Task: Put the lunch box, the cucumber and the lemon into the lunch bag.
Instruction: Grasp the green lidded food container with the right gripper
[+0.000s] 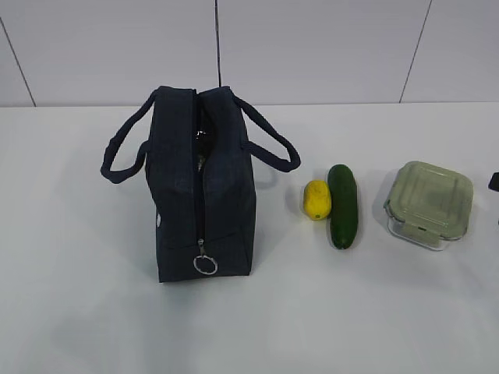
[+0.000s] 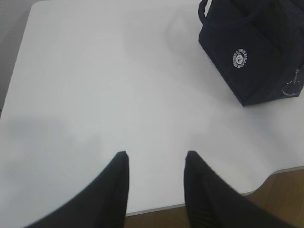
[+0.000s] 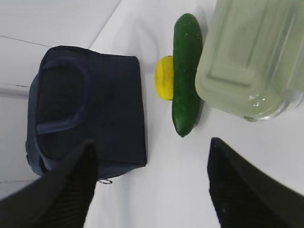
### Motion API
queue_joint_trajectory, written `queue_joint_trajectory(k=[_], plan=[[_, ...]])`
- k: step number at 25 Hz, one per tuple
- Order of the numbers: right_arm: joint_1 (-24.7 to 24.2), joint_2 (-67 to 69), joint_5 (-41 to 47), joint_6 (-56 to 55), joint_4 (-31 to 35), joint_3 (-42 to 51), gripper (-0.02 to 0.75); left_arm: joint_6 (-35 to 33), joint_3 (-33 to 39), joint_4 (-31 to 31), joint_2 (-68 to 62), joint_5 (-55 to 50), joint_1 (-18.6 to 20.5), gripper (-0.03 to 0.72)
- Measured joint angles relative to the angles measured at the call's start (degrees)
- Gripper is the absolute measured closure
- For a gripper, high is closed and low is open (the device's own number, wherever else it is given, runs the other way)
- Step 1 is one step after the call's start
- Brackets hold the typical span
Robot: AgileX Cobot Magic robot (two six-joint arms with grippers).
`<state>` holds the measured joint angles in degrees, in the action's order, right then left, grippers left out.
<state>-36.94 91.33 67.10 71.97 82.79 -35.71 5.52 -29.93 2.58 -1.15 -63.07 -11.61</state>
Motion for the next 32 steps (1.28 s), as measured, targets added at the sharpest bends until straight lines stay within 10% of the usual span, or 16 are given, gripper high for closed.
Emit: queue_joint_trajectory(k=[32], plan=[[-0.12,25.81,-0.5,-3.37,-2.24,-17.65,0.081,0.0,0.0,0.0,0.0,0.0,0.0,0.429]])
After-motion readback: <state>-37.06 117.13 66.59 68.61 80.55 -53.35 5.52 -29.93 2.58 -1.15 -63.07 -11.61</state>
